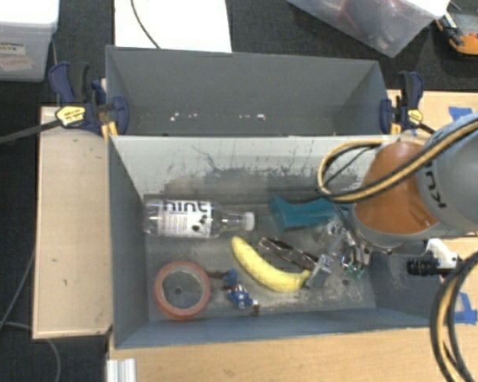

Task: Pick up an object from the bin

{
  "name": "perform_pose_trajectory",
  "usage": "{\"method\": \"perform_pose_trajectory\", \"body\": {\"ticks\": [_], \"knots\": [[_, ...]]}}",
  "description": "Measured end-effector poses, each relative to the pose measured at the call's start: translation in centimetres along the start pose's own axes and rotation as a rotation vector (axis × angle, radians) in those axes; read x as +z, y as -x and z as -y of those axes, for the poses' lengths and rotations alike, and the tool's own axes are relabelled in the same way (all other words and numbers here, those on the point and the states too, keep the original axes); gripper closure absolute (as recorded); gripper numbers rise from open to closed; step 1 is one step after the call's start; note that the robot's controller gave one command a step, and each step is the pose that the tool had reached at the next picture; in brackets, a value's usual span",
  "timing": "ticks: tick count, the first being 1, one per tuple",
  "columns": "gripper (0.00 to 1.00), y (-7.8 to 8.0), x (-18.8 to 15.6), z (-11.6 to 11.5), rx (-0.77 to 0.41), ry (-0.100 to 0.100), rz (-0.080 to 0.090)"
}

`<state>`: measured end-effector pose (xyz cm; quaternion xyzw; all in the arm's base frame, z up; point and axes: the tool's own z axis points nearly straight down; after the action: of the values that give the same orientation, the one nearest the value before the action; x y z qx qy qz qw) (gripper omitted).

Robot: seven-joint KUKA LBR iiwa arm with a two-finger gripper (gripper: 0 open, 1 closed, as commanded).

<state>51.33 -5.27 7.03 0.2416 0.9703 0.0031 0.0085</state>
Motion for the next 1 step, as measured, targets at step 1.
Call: {"method": "perform_pose_trajectory", "body": {"ticks": [1], "knots": [[0.00,-0.07,0.00,0.09,-0.027,-0.002,0.000]]}}
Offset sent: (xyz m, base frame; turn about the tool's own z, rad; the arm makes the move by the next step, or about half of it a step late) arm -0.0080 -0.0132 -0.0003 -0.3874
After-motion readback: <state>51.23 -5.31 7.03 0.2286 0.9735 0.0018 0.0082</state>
